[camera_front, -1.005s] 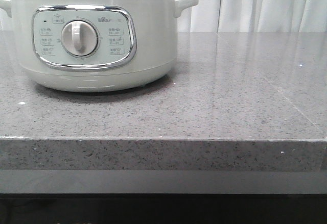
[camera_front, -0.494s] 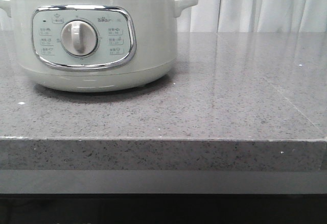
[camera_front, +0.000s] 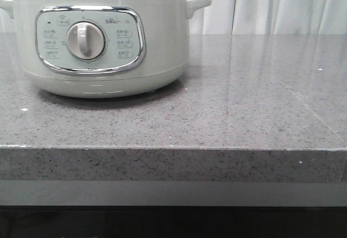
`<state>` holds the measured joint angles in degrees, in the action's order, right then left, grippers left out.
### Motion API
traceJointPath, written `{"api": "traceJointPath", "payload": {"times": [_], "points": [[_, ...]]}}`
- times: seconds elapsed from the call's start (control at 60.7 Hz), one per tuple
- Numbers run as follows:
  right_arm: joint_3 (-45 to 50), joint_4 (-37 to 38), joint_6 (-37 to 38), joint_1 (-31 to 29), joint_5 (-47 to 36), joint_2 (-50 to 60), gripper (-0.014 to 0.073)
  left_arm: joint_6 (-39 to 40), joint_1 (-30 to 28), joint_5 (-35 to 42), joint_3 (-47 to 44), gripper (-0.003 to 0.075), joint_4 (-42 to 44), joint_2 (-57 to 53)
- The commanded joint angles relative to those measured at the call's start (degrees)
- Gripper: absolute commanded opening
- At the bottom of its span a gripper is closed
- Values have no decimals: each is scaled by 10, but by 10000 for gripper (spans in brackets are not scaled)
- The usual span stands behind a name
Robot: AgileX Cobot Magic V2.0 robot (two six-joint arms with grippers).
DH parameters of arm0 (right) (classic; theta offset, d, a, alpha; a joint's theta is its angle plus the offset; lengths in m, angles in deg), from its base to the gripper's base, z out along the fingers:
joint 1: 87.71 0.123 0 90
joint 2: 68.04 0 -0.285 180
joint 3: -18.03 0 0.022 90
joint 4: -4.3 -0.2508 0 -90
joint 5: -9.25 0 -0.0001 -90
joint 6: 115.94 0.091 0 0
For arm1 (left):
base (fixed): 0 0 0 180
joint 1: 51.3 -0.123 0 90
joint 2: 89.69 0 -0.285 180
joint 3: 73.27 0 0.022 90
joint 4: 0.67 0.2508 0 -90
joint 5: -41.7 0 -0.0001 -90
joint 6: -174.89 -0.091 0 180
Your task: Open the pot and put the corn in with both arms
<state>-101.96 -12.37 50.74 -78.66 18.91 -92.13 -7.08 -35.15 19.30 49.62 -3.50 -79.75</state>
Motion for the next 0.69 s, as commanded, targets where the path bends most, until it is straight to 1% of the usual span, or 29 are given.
{"api": "traceJointPath", "payload": {"times": [0.0, 0.082, 0.148, 0.297, 0.461, 0.61, 0.676], "points": [[-17, 4, -6, -3, -47, -4, -67, 20, -42, 58, -20, -18, 4, -15], [-17, 4, -6, -3, -47, -4, -67, 20, -94, 76, -61, -18, 4, -41], [-17, 4, -6, -3, -45, -4, -67, 20, -127, 94, -89, -18, 5, -34], [-17, 4, -6, -3, -44, -4, -67, 20, -178, 100, -134, -18, -9, -37], [-17, 4, -6, -3, -44, -4, -67, 20, -187, 110, -168, -18, -12, -39], [-17, 4, -6, -3, -44, -4, -67, 20, -187, 146, -206, -18, -12, -39], [-17, 4, -6, -3, -44, -4, -67, 20, -187, 134, -204, -18, -12, -39]]}}
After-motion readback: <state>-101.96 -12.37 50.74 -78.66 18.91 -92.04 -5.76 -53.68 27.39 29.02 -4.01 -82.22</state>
